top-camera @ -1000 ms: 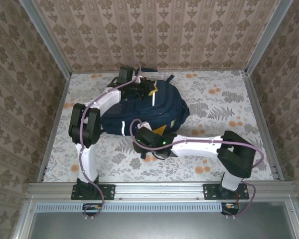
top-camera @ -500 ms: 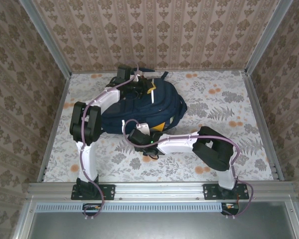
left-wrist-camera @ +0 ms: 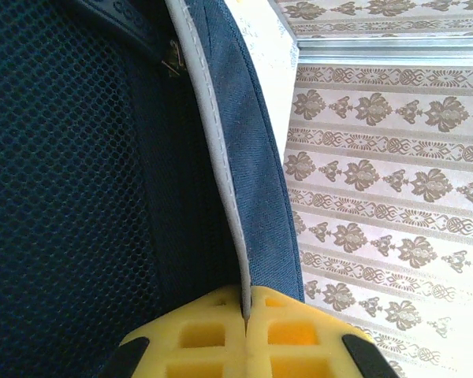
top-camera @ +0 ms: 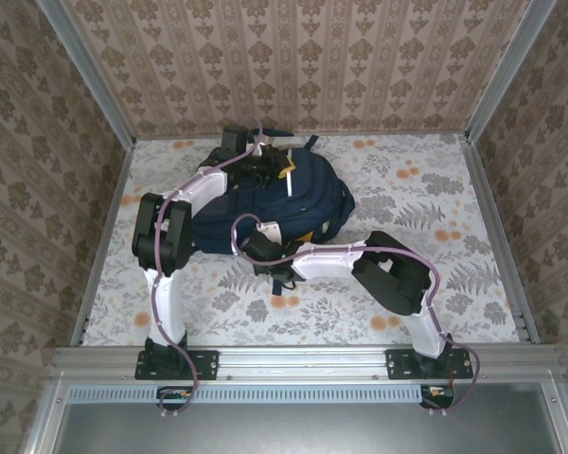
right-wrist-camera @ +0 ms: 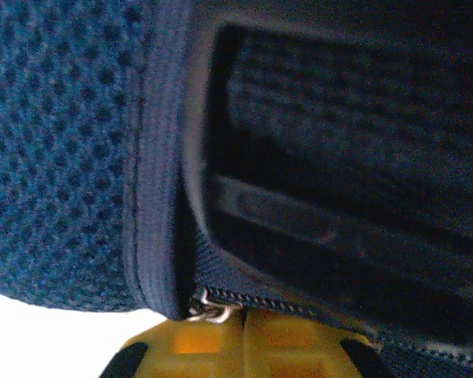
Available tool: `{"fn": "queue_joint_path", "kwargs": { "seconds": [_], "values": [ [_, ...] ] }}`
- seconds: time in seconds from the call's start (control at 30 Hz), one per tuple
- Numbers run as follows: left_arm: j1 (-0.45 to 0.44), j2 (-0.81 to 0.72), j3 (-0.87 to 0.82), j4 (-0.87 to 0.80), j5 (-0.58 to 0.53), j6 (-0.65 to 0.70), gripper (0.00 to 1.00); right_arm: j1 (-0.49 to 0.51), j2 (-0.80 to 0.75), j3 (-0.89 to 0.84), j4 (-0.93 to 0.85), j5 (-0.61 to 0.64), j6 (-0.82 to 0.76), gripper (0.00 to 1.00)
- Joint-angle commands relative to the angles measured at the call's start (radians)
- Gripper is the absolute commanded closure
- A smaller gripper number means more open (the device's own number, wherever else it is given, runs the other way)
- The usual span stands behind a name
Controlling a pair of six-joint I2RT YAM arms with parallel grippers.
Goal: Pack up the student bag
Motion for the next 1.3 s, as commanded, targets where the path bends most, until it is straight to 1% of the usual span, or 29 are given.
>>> {"fn": "queue_joint_path", "kwargs": {
  "seconds": [0.0,0.07,0.17,0.23,0.33,0.4,0.43,0.47,0.5,0.53,0.57,0.63,0.7,0.77,0.87,0.93,1.1,1.27],
  "values": [
    [0.043,-0.016,-0.015,-0.038,-0.039,0.04,0.83,-0.017,-0.085,-0.076,0.038,-0.005,-0.009,1.0],
    [0.057,-0.05,-0.022,-0.102,-0.067,0.091,0.65,-0.033,-0.134,-0.134,0.068,-0.03,-0.02,1.0],
    [0.085,-0.128,-0.056,-0.184,-0.116,0.162,0.51,-0.07,-0.196,-0.222,0.136,-0.126,-0.037,1.0],
    [0.103,-0.199,-0.09,-0.255,-0.16,0.224,0.47,-0.086,-0.225,-0.262,0.173,-0.176,-0.052,1.0],
    [0.128,-0.347,-0.187,-0.35,-0.266,0.303,0.45,-0.094,-0.256,-0.286,0.18,-0.204,-0.083,1.0],
    [0.149,-0.446,-0.277,-0.39,-0.328,0.308,0.43,-0.1,-0.27,-0.302,0.19,-0.222,-0.085,1.0],
    [0.159,-0.504,-0.334,-0.382,-0.341,0.297,0.43,-0.105,-0.271,-0.308,0.21,-0.268,-0.084,1.0],
    [0.169,-0.551,-0.399,-0.365,-0.347,0.284,0.42,-0.109,-0.266,-0.307,0.227,-0.314,-0.084,0.97],
    [0.176,-0.592,-0.445,-0.358,-0.355,0.269,0.41,-0.107,-0.259,-0.305,0.239,-0.341,-0.082,0.89],
    [0.184,-0.632,-0.492,-0.353,-0.366,0.251,0.41,-0.1,-0.249,-0.301,0.259,-0.359,-0.086,0.79],
    [0.195,-0.668,-0.524,-0.363,-0.38,0.235,0.4,-0.089,-0.239,-0.295,0.272,-0.356,-0.093,0.73],
    [0.227,-0.723,-0.574,-0.377,-0.383,0.208,0.4,-0.067,-0.209,-0.269,0.262,-0.304,-0.094,0.63],
    [0.246,-0.769,-0.615,-0.366,-0.374,0.201,0.4,-0.056,-0.182,-0.251,0.265,-0.263,-0.08,0.6],
    [0.259,-0.803,-0.641,-0.368,-0.365,0.202,0.4,-0.044,-0.16,-0.238,0.265,-0.204,-0.057,0.54],
    [0.274,-0.823,-0.665,-0.366,-0.337,0.198,0.39,-0.027,-0.133,-0.219,0.253,-0.14,-0.05,0.53],
    [0.28,-0.824,-0.675,-0.355,-0.326,0.197,0.4,-0.023,-0.114,-0.21,0.264,-0.131,-0.044,0.54],
    [0.289,-0.816,-0.695,-0.348,-0.316,0.2,0.41,-0.012,-0.074,-0.176,0.252,-0.036,-0.035,0.56],
    [0.298,-0.839,-0.732,-0.346,-0.327,0.209,0.41,-0.012,-0.025,-0.122,0.249,0.009,-0.045,0.61]
  ]
}}
